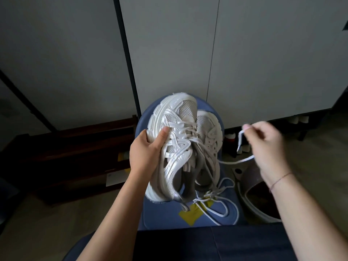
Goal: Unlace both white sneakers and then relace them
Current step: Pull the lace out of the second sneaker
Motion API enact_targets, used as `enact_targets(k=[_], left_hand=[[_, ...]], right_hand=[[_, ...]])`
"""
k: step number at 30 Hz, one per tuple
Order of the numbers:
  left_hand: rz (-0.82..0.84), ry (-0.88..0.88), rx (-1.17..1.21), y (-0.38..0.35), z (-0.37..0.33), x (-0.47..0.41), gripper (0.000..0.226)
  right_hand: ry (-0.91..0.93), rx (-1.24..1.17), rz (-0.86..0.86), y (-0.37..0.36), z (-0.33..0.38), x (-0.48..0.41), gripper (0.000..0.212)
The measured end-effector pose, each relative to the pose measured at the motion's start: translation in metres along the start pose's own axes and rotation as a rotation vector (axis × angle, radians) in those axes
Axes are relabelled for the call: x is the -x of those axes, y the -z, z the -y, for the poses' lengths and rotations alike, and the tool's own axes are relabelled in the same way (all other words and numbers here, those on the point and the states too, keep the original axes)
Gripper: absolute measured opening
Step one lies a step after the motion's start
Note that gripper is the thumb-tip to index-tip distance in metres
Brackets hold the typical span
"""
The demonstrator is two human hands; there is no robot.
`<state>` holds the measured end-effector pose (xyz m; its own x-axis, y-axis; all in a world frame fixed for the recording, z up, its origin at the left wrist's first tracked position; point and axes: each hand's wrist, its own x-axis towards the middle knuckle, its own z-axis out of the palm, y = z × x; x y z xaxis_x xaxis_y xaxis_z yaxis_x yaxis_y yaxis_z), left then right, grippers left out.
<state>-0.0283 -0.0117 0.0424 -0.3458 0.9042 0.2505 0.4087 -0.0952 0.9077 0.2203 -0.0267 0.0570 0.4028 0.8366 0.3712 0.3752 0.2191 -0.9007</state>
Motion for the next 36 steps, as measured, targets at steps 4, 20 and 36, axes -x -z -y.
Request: enact_targets(k=[4,20,36], left_hand=[[0.055,0.032,0.109,-0.004,-0.004,0.003,0.044],[0.091,0.014,0.213,-0.012,-0.007,0.015,0.033],[0.081,0.021,0.209,-0.016,-0.009,0.016,0.033]], right_hand=[[0.082,0.054,0.228,-0.024,0.008,0.018,0.009],[-0.082,-0.226,0.391,-0.034,0.016,0.027,0.017],[0.145,-0.007,0.349,-0.032,0.020,0.027,0.018]])
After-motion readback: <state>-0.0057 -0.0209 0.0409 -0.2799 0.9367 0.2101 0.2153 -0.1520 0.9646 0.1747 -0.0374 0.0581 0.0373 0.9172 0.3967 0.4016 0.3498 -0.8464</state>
